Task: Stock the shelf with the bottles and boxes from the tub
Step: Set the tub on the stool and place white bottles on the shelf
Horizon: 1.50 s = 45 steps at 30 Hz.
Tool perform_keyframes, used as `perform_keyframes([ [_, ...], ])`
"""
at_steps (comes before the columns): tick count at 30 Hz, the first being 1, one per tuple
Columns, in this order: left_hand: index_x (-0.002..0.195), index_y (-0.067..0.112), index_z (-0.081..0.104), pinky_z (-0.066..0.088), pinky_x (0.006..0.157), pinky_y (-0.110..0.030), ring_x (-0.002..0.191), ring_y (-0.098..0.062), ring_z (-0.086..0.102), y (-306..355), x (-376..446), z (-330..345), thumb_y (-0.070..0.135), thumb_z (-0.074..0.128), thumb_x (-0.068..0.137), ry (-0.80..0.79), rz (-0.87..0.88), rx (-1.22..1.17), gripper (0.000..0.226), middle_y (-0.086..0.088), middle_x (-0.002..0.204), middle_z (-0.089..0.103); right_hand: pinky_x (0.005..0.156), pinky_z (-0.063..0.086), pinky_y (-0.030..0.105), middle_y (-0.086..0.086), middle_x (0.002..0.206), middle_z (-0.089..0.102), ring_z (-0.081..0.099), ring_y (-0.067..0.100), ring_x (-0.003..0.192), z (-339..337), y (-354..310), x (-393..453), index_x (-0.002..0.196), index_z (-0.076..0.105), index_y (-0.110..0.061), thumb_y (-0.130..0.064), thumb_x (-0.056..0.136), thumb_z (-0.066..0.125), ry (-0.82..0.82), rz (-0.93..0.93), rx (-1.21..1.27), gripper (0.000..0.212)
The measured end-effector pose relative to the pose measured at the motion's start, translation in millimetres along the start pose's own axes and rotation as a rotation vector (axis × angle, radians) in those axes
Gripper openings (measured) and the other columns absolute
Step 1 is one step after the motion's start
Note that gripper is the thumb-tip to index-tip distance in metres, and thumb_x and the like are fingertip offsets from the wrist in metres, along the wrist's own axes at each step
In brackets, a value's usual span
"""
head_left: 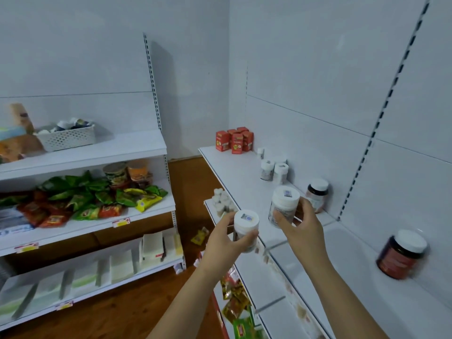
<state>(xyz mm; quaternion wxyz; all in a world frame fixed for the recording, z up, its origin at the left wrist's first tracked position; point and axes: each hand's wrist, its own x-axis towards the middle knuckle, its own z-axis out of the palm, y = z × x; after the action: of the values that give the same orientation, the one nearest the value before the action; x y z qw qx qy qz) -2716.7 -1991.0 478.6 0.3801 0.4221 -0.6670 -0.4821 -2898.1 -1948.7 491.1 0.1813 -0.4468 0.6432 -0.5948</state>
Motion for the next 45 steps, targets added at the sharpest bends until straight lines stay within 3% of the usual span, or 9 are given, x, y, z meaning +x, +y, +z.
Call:
perform_keyframes([
  [3,0.119,0.043,0.052,0.047,0.096,-0.022,0.112,0.001,0.055,-9,67,-2,0.045,0.076,0.08,-0.026,0.0,0.011,0.046,0.023,0.117,0.061,0.085,0.048,0.021,-0.022,0.112,0.061,0.06,-0.005,0.102,21,19,54,0.124,0.052,-0.033,-0.027,0.081,0.079,0.06,0.022,0.028,0.051],
  [7,0.119,0.043,0.052,0.046,0.077,-0.005,0.109,0.005,0.055,-21,145,1,0.039,0.074,0.083,-0.094,0.0,0.022,0.042,0.024,0.116,0.061,0.079,0.045,0.012,-0.026,0.11,0.059,0.058,-0.013,0.096,44,45,121,0.122,0.051,-0.035,-0.027,0.081,0.078,0.139,0.062,0.034,0.049],
  [12,0.118,0.046,0.052,0.047,0.074,-0.005,0.101,0.014,0.055,-49,221,2,0.036,0.073,0.085,-0.13,-0.014,0.004,0.04,0.023,0.116,0.062,0.082,0.048,0.023,-0.007,0.115,0.061,0.061,0.01,0.1,77,84,183,0.124,0.054,-0.031,-0.029,0.079,0.08,0.24,0.111,-0.055,0.051],
  [19,0.124,0.044,0.052,0.047,0.078,-0.006,0.103,0.016,0.054,-80,305,10,0.036,0.075,0.084,-0.235,0.012,0.025,0.046,0.027,0.118,0.06,0.081,0.047,0.02,-0.01,0.119,0.057,0.06,0.007,0.102,101,119,229,0.131,0.054,-0.026,-0.03,0.081,0.079,0.283,0.179,-0.135,0.056],
  [23,0.128,0.045,0.052,0.047,0.087,-0.01,0.11,0.008,0.055,-95,347,20,0.038,0.075,0.083,-0.366,0.105,0.078,0.051,0.022,0.124,0.057,0.086,0.053,0.032,-0.007,0.118,0.059,0.061,0.01,0.101,117,144,238,0.127,0.055,-0.024,-0.034,0.079,0.08,0.335,0.256,-0.228,0.056],
  [33,0.127,0.035,0.057,0.052,0.091,-0.027,0.104,0.005,0.058,-138,419,24,0.018,0.076,0.08,-0.67,0.317,0.158,0.054,0.012,0.116,0.059,0.083,0.055,0.031,-0.013,0.104,0.069,0.065,0.0,0.096,153,139,245,0.106,0.062,-0.031,-0.039,0.082,0.07,0.433,0.412,-0.333,0.026],
  [36,0.131,0.034,0.053,0.052,0.09,-0.026,0.103,0.003,0.055,-136,425,19,0.014,0.075,0.079,-0.735,0.337,0.155,0.059,0.013,0.114,0.057,0.088,0.053,0.032,-0.013,0.112,0.067,0.063,0.005,0.102,161,128,242,0.116,0.059,-0.03,-0.041,0.089,0.063,0.43,0.49,-0.388,0.029],
  [39,0.132,0.03,0.05,0.048,0.091,-0.019,0.108,-0.002,0.056,-138,423,8,0.014,0.075,0.081,-0.767,0.252,0.066,0.059,0.012,0.118,0.054,0.107,0.043,0.035,-0.006,0.139,0.049,0.05,0.013,0.126,164,121,229,0.145,0.042,-0.018,-0.041,0.093,0.06,0.53,0.58,-0.443,0.059],
  [45,0.111,0.027,0.055,0.05,0.073,-0.018,0.09,-0.009,0.059,-136,411,-31,0.004,0.067,0.086,-0.685,0.261,-0.029,0.036,0.006,0.103,0.054,0.101,0.042,0.025,-0.007,0.137,0.051,0.052,0.009,0.119,160,79,190,0.142,0.047,-0.021,-0.03,0.098,0.056,0.852,0.509,-0.447,0.046],
])
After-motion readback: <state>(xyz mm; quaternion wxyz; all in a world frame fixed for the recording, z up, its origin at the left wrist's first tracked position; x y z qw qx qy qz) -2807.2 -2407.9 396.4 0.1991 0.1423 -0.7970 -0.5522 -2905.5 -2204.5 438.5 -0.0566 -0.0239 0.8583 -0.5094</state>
